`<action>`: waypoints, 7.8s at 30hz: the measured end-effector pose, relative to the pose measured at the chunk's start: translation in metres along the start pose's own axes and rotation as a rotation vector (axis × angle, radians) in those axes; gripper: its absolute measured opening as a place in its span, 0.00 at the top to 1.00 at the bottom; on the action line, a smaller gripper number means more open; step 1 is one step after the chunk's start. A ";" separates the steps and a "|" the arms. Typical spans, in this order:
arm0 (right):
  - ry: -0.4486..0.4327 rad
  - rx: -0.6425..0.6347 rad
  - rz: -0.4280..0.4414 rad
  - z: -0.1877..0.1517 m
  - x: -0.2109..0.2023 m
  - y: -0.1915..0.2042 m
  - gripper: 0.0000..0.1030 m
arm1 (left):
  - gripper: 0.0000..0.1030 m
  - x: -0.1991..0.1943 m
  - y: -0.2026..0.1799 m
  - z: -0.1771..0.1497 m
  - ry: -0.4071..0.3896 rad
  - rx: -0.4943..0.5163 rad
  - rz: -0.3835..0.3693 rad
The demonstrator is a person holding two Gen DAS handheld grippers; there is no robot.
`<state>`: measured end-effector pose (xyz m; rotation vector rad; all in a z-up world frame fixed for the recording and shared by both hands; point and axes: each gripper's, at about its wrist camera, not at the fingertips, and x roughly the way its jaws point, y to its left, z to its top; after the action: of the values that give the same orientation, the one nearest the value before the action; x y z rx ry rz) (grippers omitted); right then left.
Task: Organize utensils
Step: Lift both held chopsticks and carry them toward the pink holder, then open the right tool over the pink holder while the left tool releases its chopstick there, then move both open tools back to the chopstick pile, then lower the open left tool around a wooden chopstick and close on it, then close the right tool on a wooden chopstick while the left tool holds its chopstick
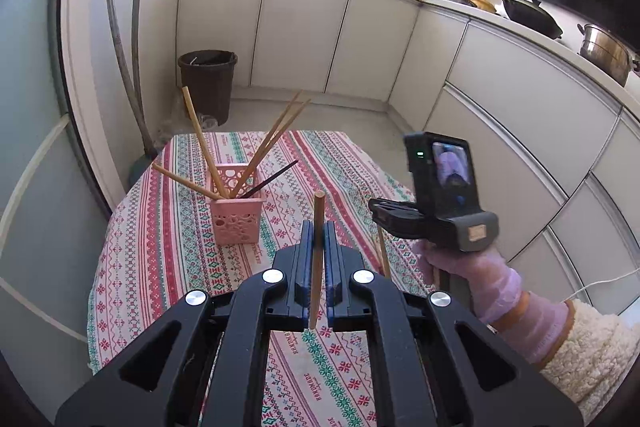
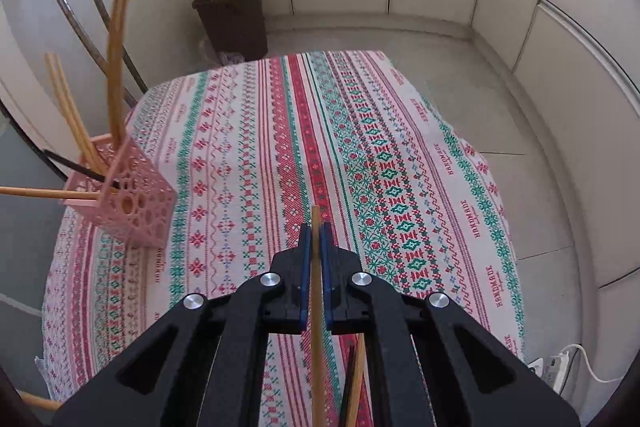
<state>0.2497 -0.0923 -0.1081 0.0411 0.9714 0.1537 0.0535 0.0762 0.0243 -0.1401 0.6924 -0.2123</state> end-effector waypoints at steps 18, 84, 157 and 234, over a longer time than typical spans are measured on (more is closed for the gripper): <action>-0.210 0.024 0.206 -0.016 -0.172 -0.015 0.95 | 0.96 -0.044 -0.005 0.036 -0.130 -0.038 -0.005; -0.389 0.031 0.128 0.072 -0.160 0.069 0.37 | 0.37 -0.035 0.052 0.090 -0.264 -0.205 0.255; 0.127 0.515 -0.097 -0.068 -0.058 -0.193 0.07 | 0.48 0.296 -0.108 -0.077 0.666 0.070 0.188; -0.078 0.169 0.150 -0.029 -0.094 -0.024 0.95 | 0.95 0.047 0.033 -0.020 0.228 -0.027 0.100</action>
<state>0.1764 -0.1310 -0.0504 0.2739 0.9009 0.2057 0.0804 0.0958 -0.0267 -0.1073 0.9272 -0.1240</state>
